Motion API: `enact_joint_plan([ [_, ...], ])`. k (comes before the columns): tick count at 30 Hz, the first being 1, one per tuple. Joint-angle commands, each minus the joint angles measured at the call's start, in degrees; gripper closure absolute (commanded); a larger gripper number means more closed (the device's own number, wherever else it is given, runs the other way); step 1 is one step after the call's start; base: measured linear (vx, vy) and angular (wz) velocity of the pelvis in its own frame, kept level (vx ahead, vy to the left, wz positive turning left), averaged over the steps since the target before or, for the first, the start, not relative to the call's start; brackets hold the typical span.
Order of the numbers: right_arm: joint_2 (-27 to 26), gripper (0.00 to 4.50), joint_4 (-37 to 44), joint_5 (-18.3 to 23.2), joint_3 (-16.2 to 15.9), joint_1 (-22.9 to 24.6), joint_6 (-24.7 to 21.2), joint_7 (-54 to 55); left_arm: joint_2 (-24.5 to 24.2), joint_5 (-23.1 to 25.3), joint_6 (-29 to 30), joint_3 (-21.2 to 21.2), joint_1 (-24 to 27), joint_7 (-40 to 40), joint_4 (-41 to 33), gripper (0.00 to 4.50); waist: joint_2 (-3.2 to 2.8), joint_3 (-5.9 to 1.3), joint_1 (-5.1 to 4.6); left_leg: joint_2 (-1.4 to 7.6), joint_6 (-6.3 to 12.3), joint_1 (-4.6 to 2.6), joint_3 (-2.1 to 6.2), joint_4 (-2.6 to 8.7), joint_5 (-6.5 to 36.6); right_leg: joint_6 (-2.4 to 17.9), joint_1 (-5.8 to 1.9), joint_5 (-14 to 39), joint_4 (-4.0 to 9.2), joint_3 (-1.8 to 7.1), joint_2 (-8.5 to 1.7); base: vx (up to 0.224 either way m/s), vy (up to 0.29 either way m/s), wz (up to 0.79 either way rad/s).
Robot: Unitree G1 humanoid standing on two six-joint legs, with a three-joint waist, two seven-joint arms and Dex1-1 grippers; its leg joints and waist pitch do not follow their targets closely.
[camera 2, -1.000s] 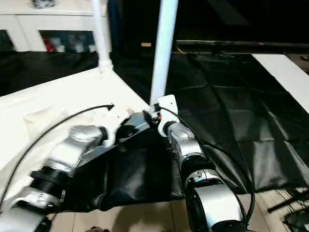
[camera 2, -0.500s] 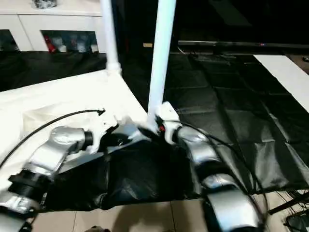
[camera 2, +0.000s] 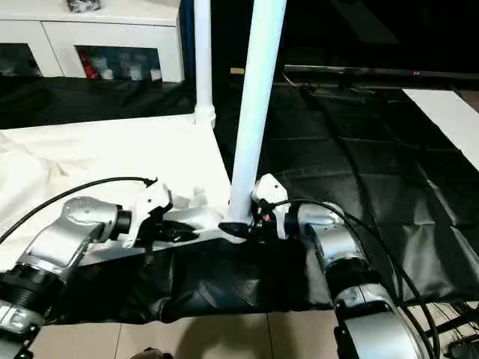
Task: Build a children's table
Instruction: Rotate leg to tighten
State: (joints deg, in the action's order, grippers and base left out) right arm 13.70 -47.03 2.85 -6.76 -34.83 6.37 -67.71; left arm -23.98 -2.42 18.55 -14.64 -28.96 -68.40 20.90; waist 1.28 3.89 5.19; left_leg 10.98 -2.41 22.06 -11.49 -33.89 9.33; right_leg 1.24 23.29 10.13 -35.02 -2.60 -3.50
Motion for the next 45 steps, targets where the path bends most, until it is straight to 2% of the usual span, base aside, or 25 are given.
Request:
enact_joint_plan([
  [1,-2.36,1.75,1.05,-0.22,-4.47,1.83,-1.17,-4.03,1.44,-1.50,-1.26,0.16,-1.55,1.47,-3.12,4.50,-0.58,-4.18,-0.16,2.77,0.94,-1.62,1.26,4.06,14.52,12.46,-2.25,14.54,4.24,2.44,-4.55,0.000,0.000,0.00],
  [3,-2.92,1.78,1.46,0.08,-3.97,2.02,-1.67,-2.55,2.00,-0.46,-1.59,0.37,-1.96,3.61,-2.05,4.50,-0.28,-4.19,-0.20,2.79,0.81,-1.68,1.28,4.10,14.73,12.39,-2.26,14.68,4.23,2.43,-4.54,0.000,0.000,0.00],
  [4,-3.09,1.78,1.43,0.14,-3.82,2.00,-1.80,-2.11,2.19,-0.24,-1.67,0.44,-2.10,4.18,-1.77,4.50,-0.33,-4.19,-0.18,2.75,0.79,-1.67,1.31,4.09,14.65,12.40,-2.27,14.75,4.20,2.42,-4.52,0.000,0.000,0.00],
  [8,-5.36,1.78,-0.71,-0.51,-2.01,1.05,-2.18,5.36,4.59,1.71,-1.67,1.19,-3.48,10.48,0.53,4.50,-0.35,-3.83,-0.44,2.69,-0.26,-2.06,1.42,4.22,17.59,11.19,-1.84,20.20,4.97,2.55,-4.76,0.000,0.000,0.00],
  [13,-12.13,1.80,-7.52,0.52,3.81,-3.80,-4.34,24.17,10.16,4.47,1.17,2.87,-6.68,23.26,4.23,4.50,-0.44,-3.72,-1.04,2.52,-1.94,-2.25,1.90,4.37,19.93,9.19,-1.57,26.19,5.57,2.36,-4.97,0.000,0.000,0.00],
  [14,-13.06,1.80,-8.44,0.33,4.29,-4.63,-4.38,27.31,11.18,4.65,1.77,3.27,-7.34,25.24,4.91,4.50,-0.30,-3.74,-1.29,2.48,-2.30,-2.34,1.96,4.40,20.42,8.96,-1.52,26.57,5.60,2.29,-4.85,0.000,0.000,0.00],
  [16,-14.68,1.80,-10.21,-0.40,4.72,-6.11,-4.34,33.12,13.05,5.33,2.56,3.69,-8.52,28.95,6.02,4.50,-0.32,-3.84,-1.57,2.43,-2.46,-2.20,1.96,4.36,20.12,9.01,-1.49,25.70,5.60,2.29,-4.93,0.000,0.000,0.00],
  [19,-17.01,1.80,-13.40,-1.74,5.27,-8.23,-5.06,42.70,15.98,6.04,3.40,4.16,-9.79,33.42,6.64,4.50,-0.28,-4.16,-1.84,2.33,-1.76,-1.90,1.80,4.21,18.04,9.70,-1.71,21.45,5.22,2.33,-4.82,0.000,0.000,0.00],
  [21,-18.38,1.80,-14.37,-2.42,5.31,-8.62,-3.78,44.84,17.01,6.56,2.96,3.51,-9.96,33.78,6.26,4.50,0.29,-4.30,-1.84,2.27,-0.52,-1.51,1.45,3.99,15.50,10.08,-1.99,17.14,4.86,2.43,-4.70,0.000,0.000,0.00],
  [23,-18.73,1.80,-14.68,-2.65,5.35,-8.66,-3.24,44.32,17.13,6.46,2.43,3.36,-9.88,33.30,6.19,4.50,0.08,-4.52,-1.65,2.25,0.48,-1.28,1.37,3.84,13.03,10.50,-2.29,13.90,4.40,2.45,-4.80,0.000,0.000,0.00],
  [25,-19.11,1.24,-15.32,-2.44,5.87,-8.81,-2.81,43.03,17.02,6.22,1.61,3.02,-9.61,32.26,6.03,4.50,-0.06,-4.60,-1.66,2.26,1.31,-1.13,1.30,3.76,11.00,11.40,-2.45,9.89,3.94,2.39,-4.56,0.000,0.000,0.00],
  [27,-18.72,1.10,-15.58,-1.45,6.51,-8.87,-3.16,40.90,16.04,5.93,0.26,2.25,-8.93,30.02,5.44,4.50,-0.08,-4.67,-1.65,2.24,2.04,-1.17,1.18,3.65,10.14,12.46,-2.57,7.47,3.73,2.38,-4.53,0.000,0.000,0.00],
  [28,-18.31,1.04,-15.57,-1.07,6.71,-8.88,-3.28,40.00,15.49,5.70,0.00,2.01,-8.54,28.89,5.08,4.50,-0.31,-4.58,-1.62,2.26,2.28,-1.15,1.20,3.69,10.44,12.68,-2.61,7.62,3.77,2.37,-4.57,0.000,0.000,0.00],
  [30,-16.61,0.77,-15.51,-2.15,5.56,-8.87,-1.84,39.22,13.87,5.21,-0.02,1.80,-7.48,25.98,3.54,4.50,-0.18,-4.36,-1.69,2.31,1.85,-1.27,1.22,3.83,12.29,12.45,-2.52,10.71,4.14,2.35,-4.64,0.000,0.000,0.00],
  [31,-16.31,0.68,-15.49,-2.36,5.36,-8.84,-1.59,39.04,13.61,5.07,0.00,1.80,-7.33,25.45,3.32,4.50,-0.69,-4.33,-1.66,2.34,1.49,-1.27,1.36,3.89,12.88,12.39,-2.53,11.73,4.17,2.34,-4.78,0.000,0.000,0.00],
  [32,-15.45,0.63,-15.32,-2.70,5.02,-8.73,-1.11,38.24,12.73,4.68,-0.42,1.68,-6.86,23.77,2.65,4.50,-0.47,-4.31,-1.97,2.41,1.03,-1.27,1.39,3.97,13.75,12.15,-2.52,12.88,4.33,2.34,-4.75,0.000,0.000,0.00],
  [33,-14.60,0.63,-15.23,-3.02,4.77,-8.63,-0.53,37.22,11.97,4.13,-1.04,1.51,-6.43,21.84,2.09,4.50,-0.59,-4.25,-2.17,2.37,0.74,-1.33,1.42,3.99,14.55,12.03,-2.43,13.90,4.43,2.38,-4.73,0.000,0.000,0.00],
  [36,-12.30,0.63,-14.73,-3.43,4.19,-8.11,1.09,32.97,9.70,2.77,-1.67,1.00,-5.13,16.96,0.46,4.50,-0.49,-4.35,-2.42,2.52,0.49,-1.27,1.49,3.99,14.47,12.56,-2.56,12.82,4.15,2.36,-4.71,0.000,0.000,0.00],
  [38,-11.03,0.63,-13.88,-3.38,3.58,-7.38,1.90,28.97,8.24,2.03,-1.78,0.82,-4.36,14.40,-0.25,4.50,-0.55,-4.41,-2.46,2.51,0.86,-1.27,1.38,3.87,13.81,13.06,-2.56,11.33,4.01,2.42,-4.63,0.000,0.000,0.00],
  [39,-10.29,0.63,-13.16,-3.42,3.09,-6.80,2.34,26.24,7.35,1.59,-2.24,0.68,-3.94,12.77,-0.58,4.50,-0.59,-4.44,-2.54,2.57,1.58,-1.22,1.24,3.80,12.81,13.84,-2.59,8.89,3.77,2.49,-4.53,0.000,0.000,0.00],
  [40,-9.36,0.63,-11.81,-3.08,2.41,-5.85,2.75,22.46,6.29,1.31,-2.42,0.48,-3.64,11.00,-0.73,4.50,-0.58,-4.45,-2.48,2.53,1.86,-1.29,1.25,3.80,12.60,14.03,-2.61,8.44,3.76,2.45,-4.47,0.000,0.000,0.00],
  [41,-8.54,0.63,-10.17,-2.39,1.74,-4.79,2.61,18.51,5.41,1.02,-2.66,0.33,-3.43,9.37,-0.79,4.50,-0.27,-4.42,-2.29,2.59,2.50,-1.25,1.21,3.71,12.26,14.15,-2.72,8.27,3.66,2.44,-4.54,0.000,0.000,0.00],
  [43,-7.82,0.63,-8.51,-1.55,1.16,-3.76,2.45,14.81,4.74,0.82,-2.75,0.26,-3.33,8.07,-0.75,4.50,-0.43,-4.36,-1.88,2.72,3.07,-1.31,1.08,3.69,11.89,14.13,-2.71,8.10,3.62,2.43,-4.48,0.000,0.000,0.00],
  [45,-6.45,0.63,-5.06,0.27,-0.10,-1.75,0.92,7.79,4.02,0.55,-2.68,0.56,-3.50,6.84,-0.19,4.50,-0.05,-4.06,-1.30,2.83,2.79,-1.59,0.96,3.78,13.49,13.53,-2.43,11.66,3.95,2.39,-4.39,0.000,0.000,0.00],
])
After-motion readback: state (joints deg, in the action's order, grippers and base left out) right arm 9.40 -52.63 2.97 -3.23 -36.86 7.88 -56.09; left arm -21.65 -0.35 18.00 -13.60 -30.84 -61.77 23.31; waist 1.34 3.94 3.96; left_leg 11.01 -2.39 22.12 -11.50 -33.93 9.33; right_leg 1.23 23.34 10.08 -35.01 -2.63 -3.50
